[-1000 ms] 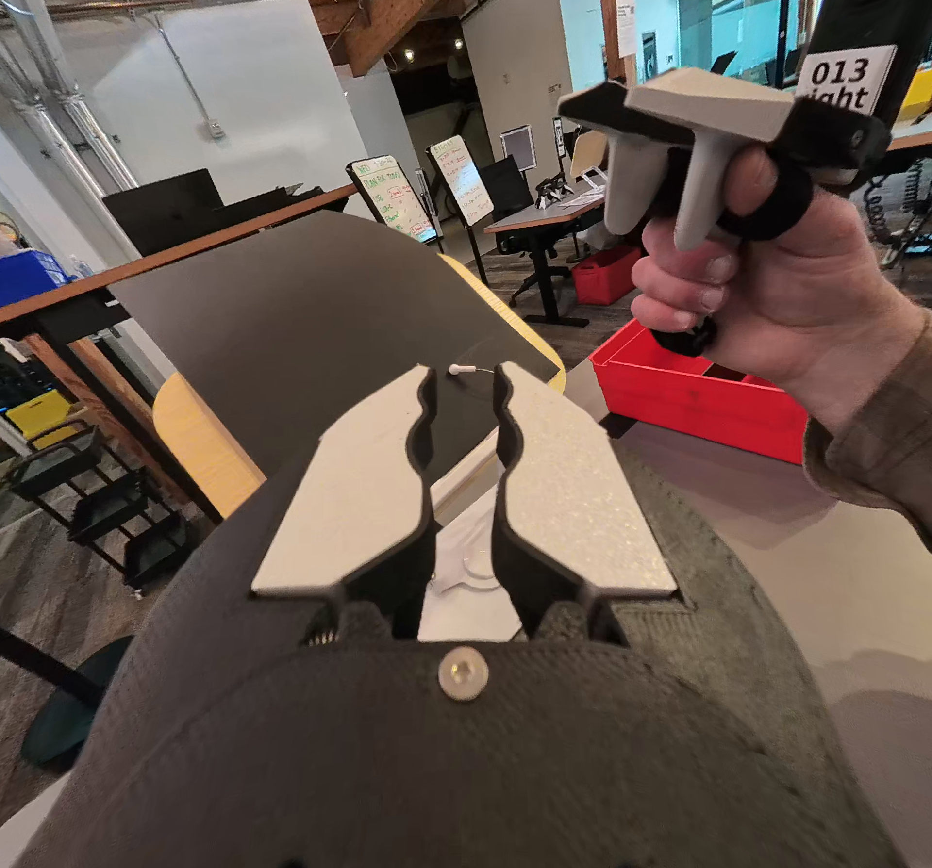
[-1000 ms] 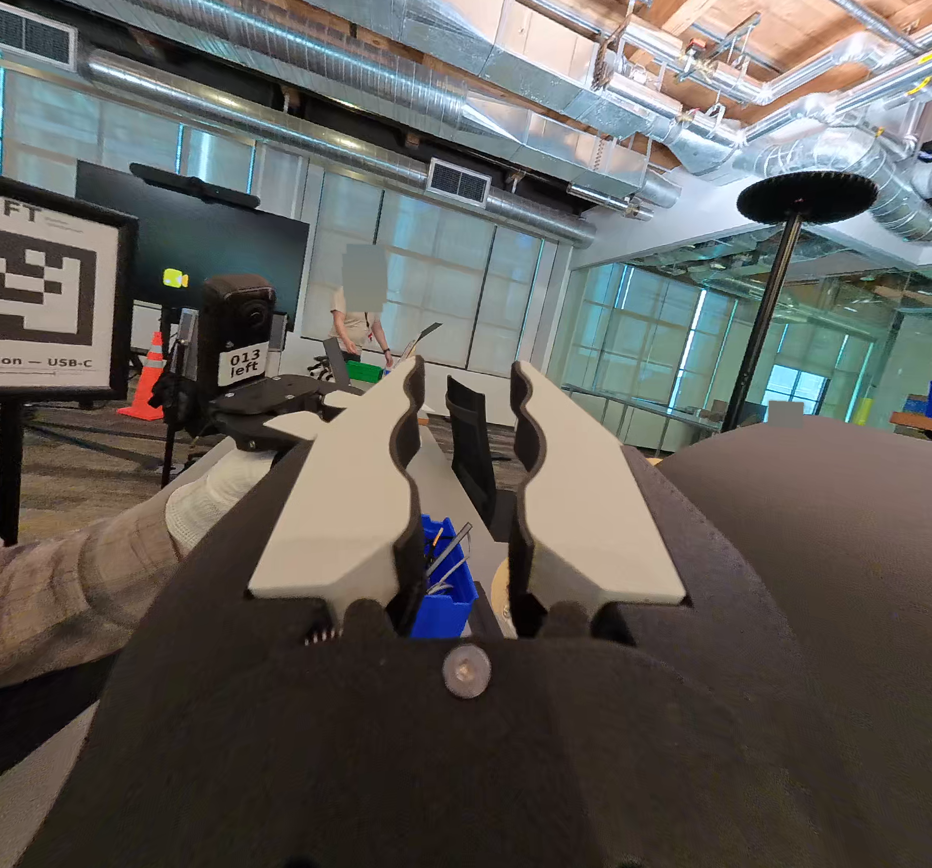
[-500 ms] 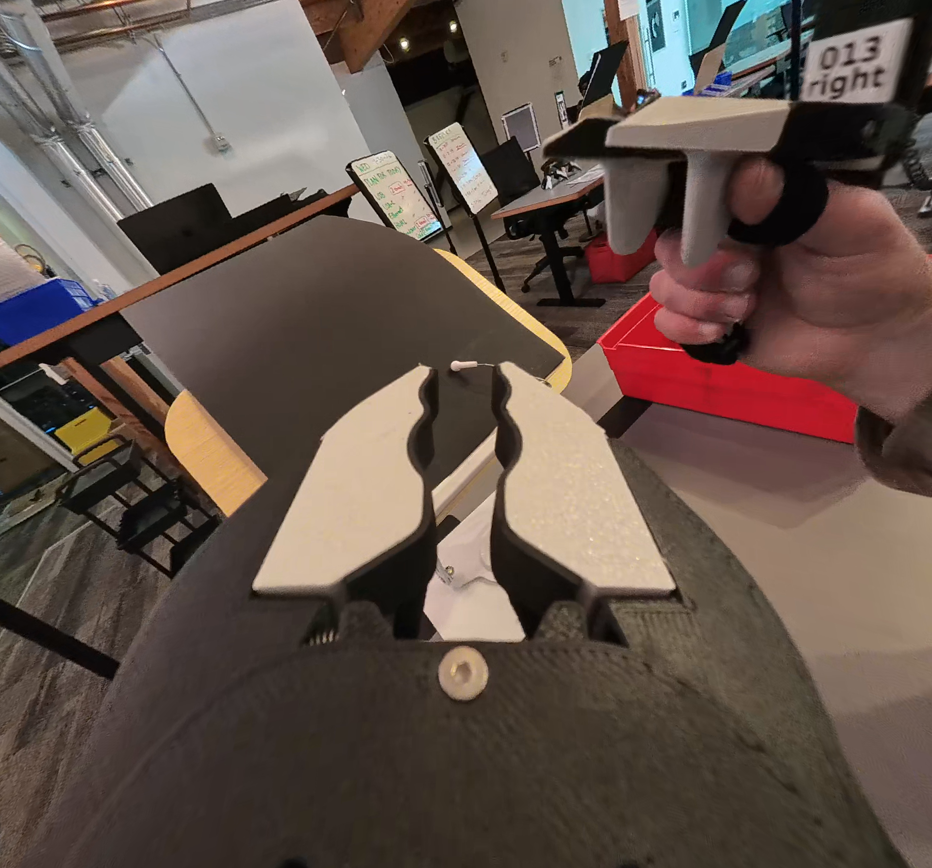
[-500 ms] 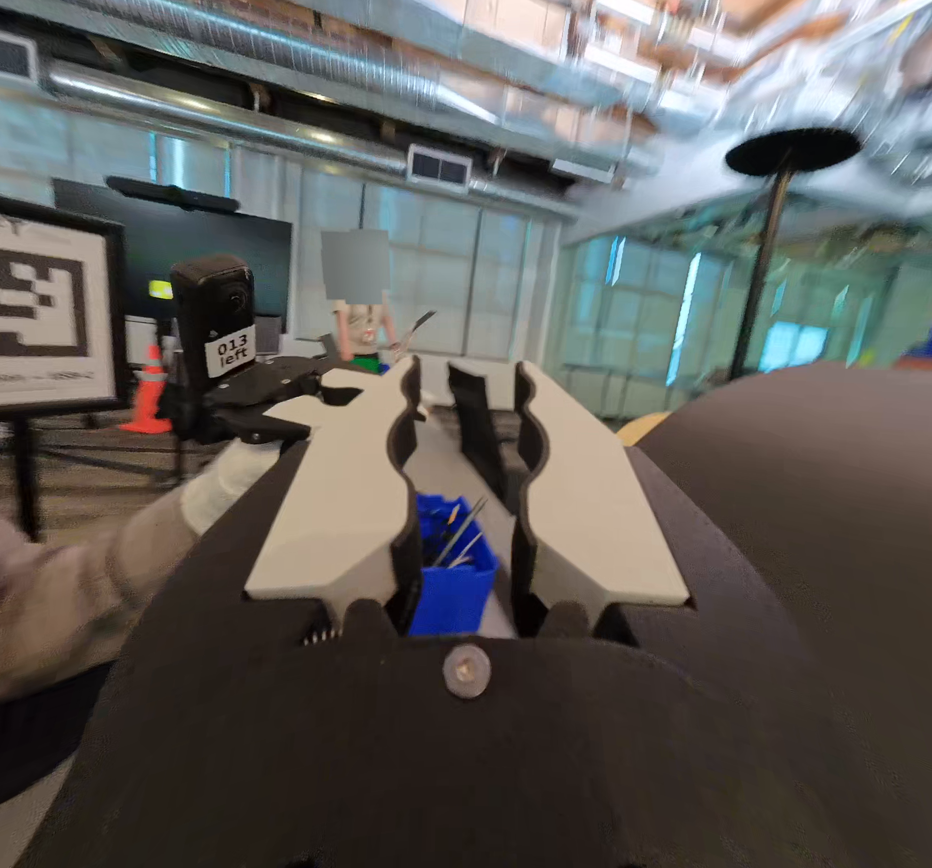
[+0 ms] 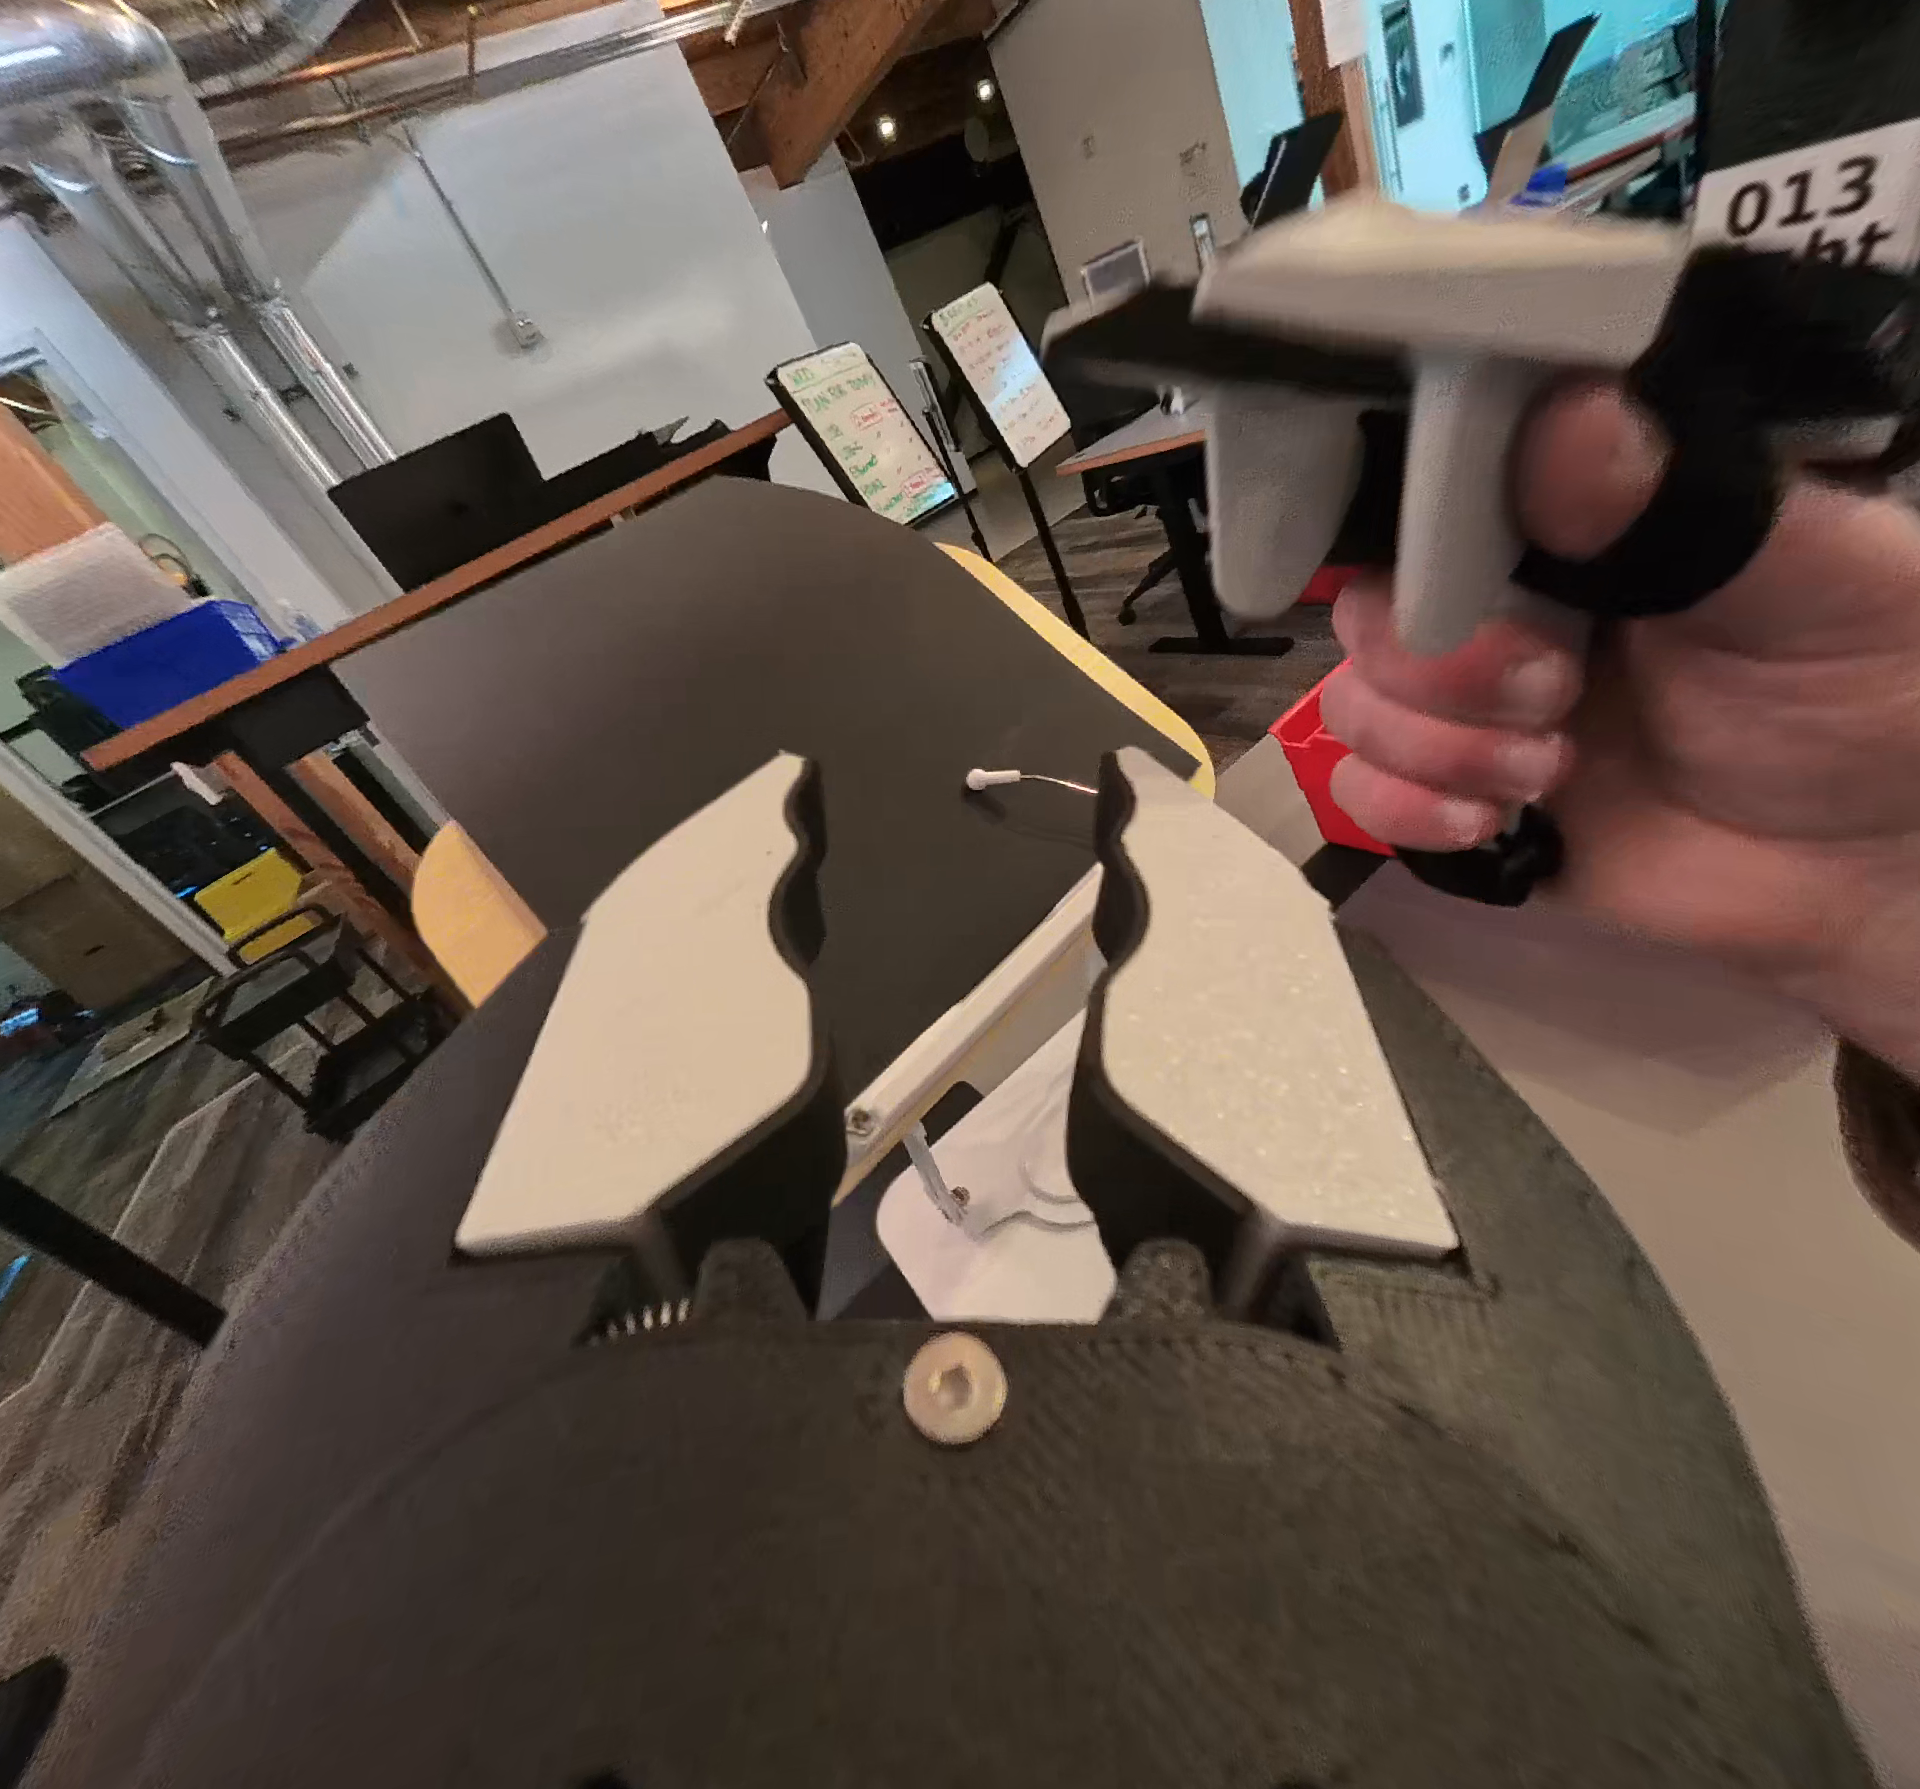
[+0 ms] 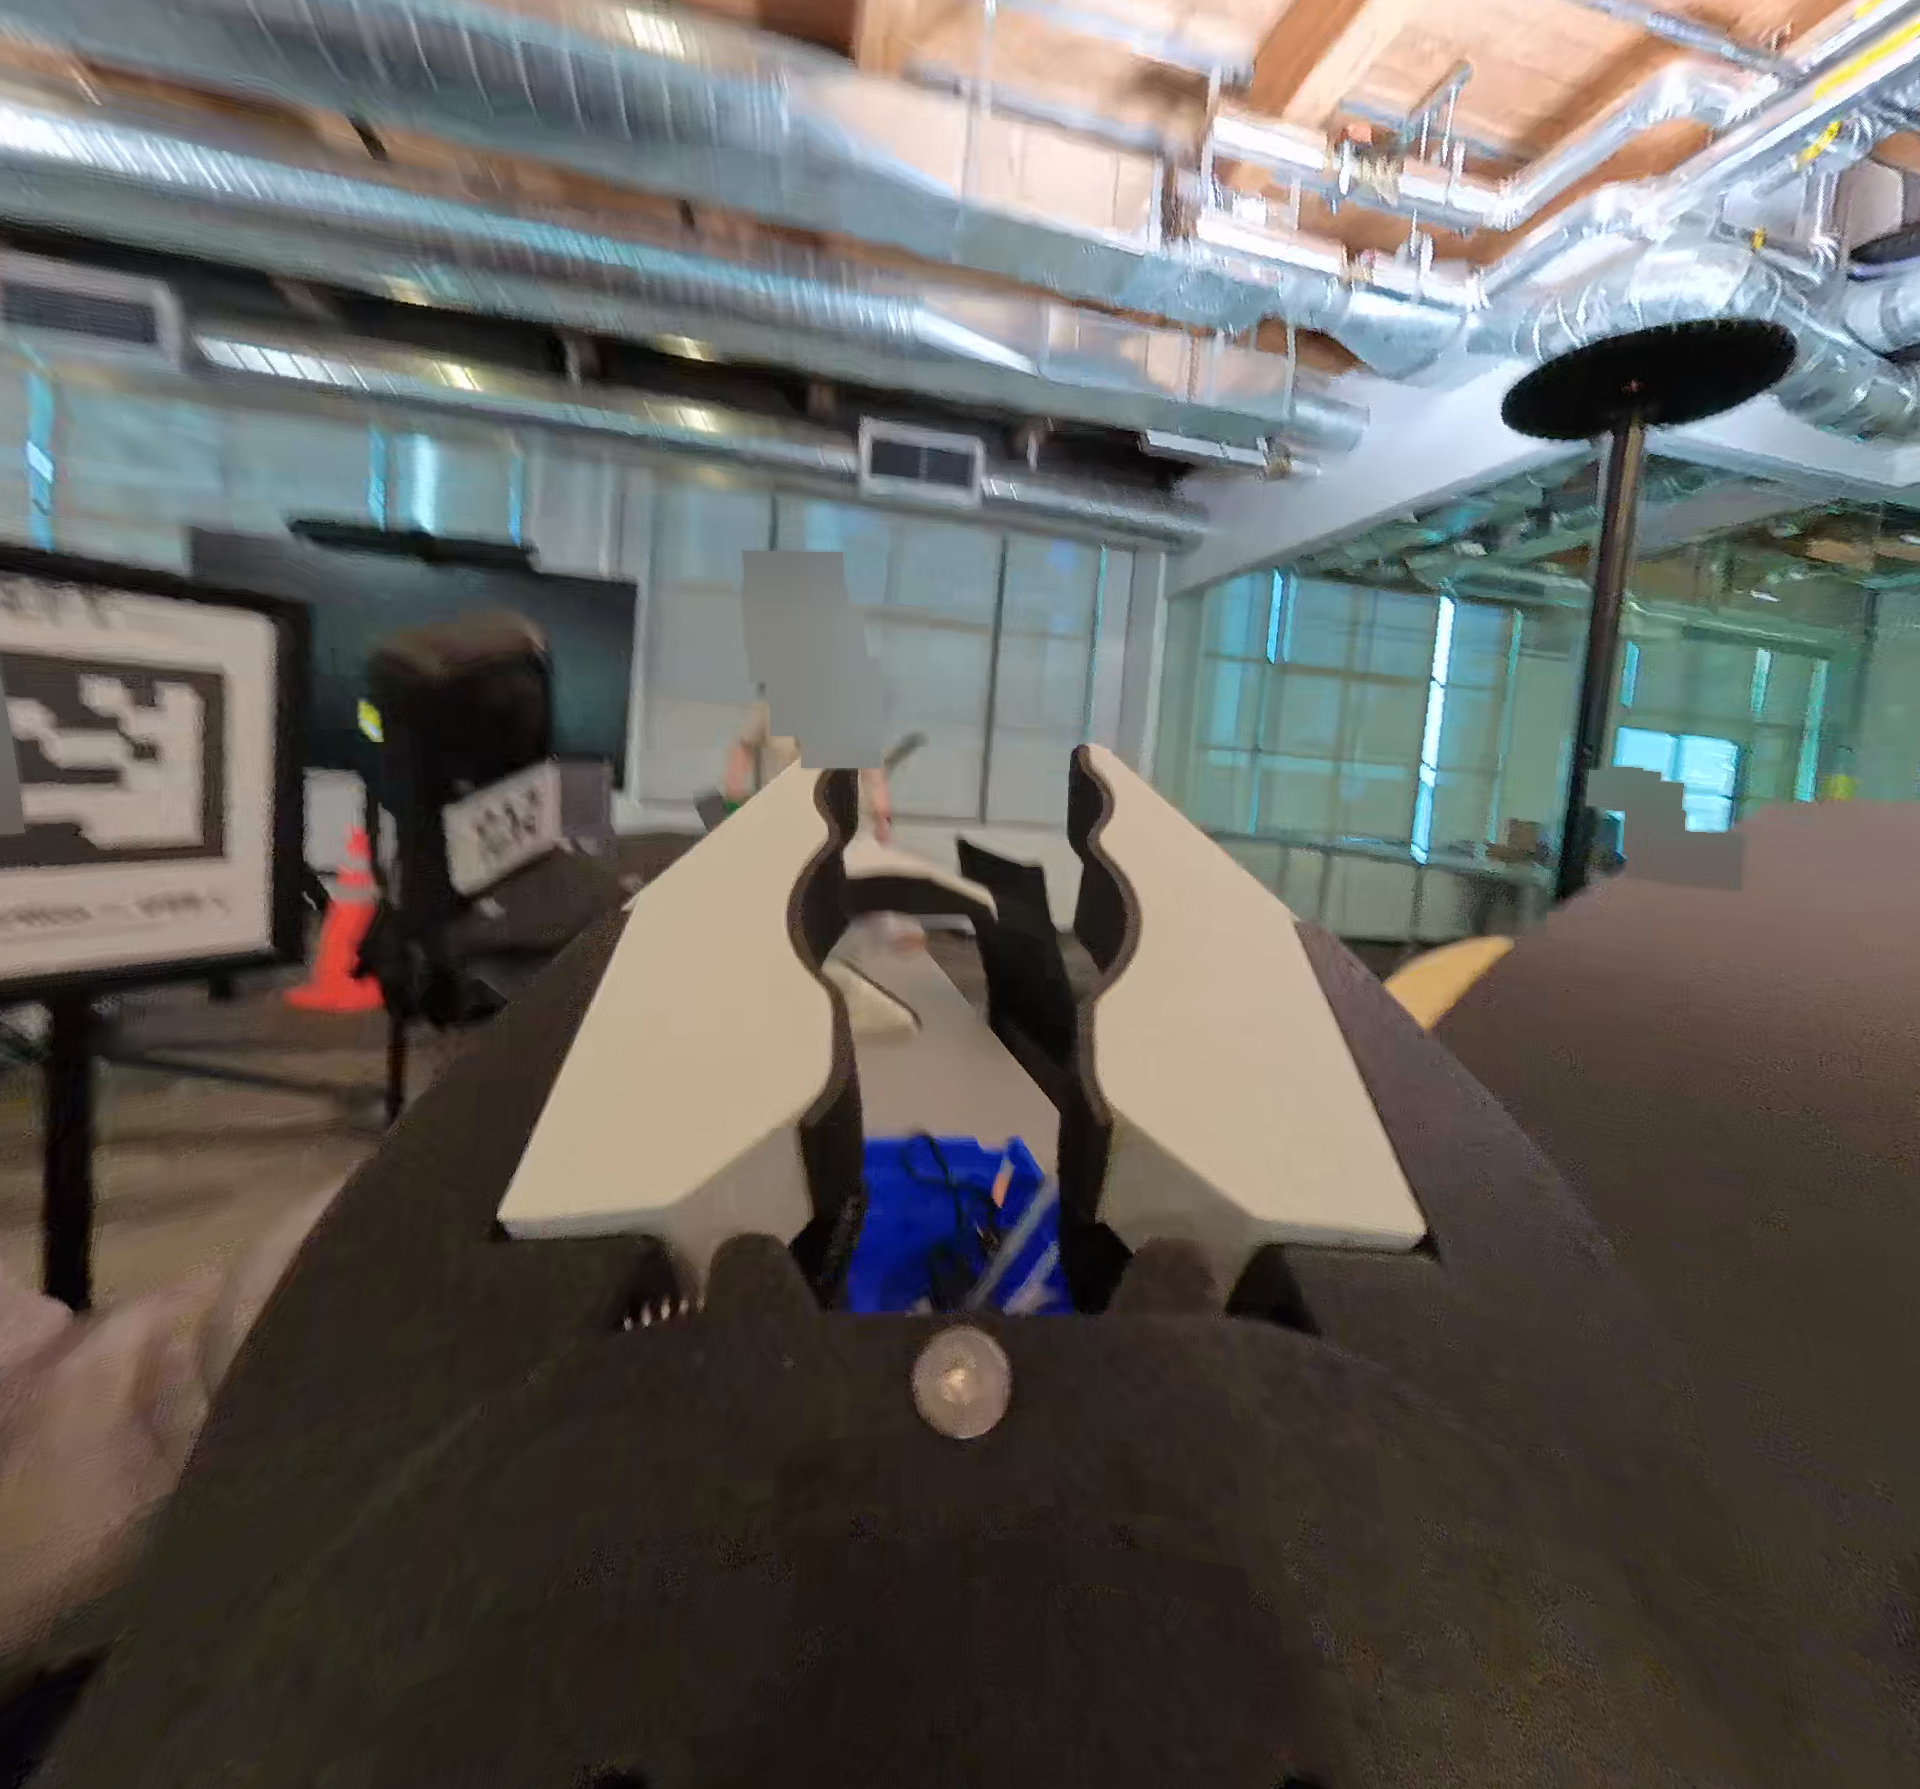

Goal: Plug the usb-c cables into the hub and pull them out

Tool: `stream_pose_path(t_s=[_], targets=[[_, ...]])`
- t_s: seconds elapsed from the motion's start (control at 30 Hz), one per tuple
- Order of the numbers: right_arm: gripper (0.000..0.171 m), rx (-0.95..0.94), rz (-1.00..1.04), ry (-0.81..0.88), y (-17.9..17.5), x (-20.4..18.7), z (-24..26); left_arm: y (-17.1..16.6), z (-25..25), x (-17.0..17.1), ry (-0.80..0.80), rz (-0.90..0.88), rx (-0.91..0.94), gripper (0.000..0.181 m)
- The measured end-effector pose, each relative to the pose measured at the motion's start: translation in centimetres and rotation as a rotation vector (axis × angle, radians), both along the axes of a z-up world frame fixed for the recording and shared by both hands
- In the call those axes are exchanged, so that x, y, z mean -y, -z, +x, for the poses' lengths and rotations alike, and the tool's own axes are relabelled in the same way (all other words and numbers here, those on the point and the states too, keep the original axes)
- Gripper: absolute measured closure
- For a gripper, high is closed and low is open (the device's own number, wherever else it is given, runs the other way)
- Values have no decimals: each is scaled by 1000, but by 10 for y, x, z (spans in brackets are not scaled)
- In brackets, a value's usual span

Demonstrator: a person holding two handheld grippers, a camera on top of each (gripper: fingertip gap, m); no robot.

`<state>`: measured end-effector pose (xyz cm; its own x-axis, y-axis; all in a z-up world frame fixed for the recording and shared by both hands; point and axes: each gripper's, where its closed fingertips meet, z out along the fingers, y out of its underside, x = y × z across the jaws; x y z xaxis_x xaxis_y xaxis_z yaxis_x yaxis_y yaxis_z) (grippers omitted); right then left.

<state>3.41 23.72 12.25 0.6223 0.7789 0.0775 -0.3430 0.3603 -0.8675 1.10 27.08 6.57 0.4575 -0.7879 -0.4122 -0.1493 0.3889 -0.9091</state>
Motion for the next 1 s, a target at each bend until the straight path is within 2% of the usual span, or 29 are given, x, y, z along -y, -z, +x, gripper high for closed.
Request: stream_pose_path(t_s=[0.07, 0.13, 0.17, 0.2, 0.23, 0.33, 0.43, 0.47, 0.5, 0.53, 0.63, 0.8, 0.87, 1.0], targets=[[133, 79, -35, 68, 13, -12, -4, -5, -8, 0, 0, 1, 11, 138], [138, 82, -28, 108, 14, -14, 4, -12, -19, -1, -6, 25, 29, 181], [143, 74, -23, 108, 13, -11, 7, -13, -23, -4, -23, 27, 21, 181], [162, 80, -18, 96, 14, -8, 9, -12, -26, -7, -47, 27, 1, 181], [171, 95, -27, 88, 18, -7, 12, -13, -29, -8, -67, 46, -9, 181], [170, 136, -98, 81, 29, -13, 20, -16, -33, -9, -113, 80, -19, 181], [165, 200, -120, 45, 47, -6, 17, -14, -28, -7, -94, 79, -28, 181], [171, 258, -115, 89, 55, -8, 20, -12, -26, -7, -98, 88, -41, 181], [170, 280, -147, 183, 59, -19, 30, -9, -24, -9, -106, 102, -66, 181], [170, 273, -143, 221, 56, -22, 36, -4, -23, -13, -128, 110, -102, 181], [170, 180, -83, 167, 37, -13, 34, 7, -21, -19, -148, 141, -172, 179], [161, 212, -79, 208, 33, -11, 33, 5, -31, -27, -163, 139, -168, 178], [160, 135, -59, 183, 14, -9, 35, 0, -31, -23, -119, 101, -125, 178], [157, -4, 16, 148, -30, -6, 34, -7, -36, -20, -132, 113, -105, 178]])
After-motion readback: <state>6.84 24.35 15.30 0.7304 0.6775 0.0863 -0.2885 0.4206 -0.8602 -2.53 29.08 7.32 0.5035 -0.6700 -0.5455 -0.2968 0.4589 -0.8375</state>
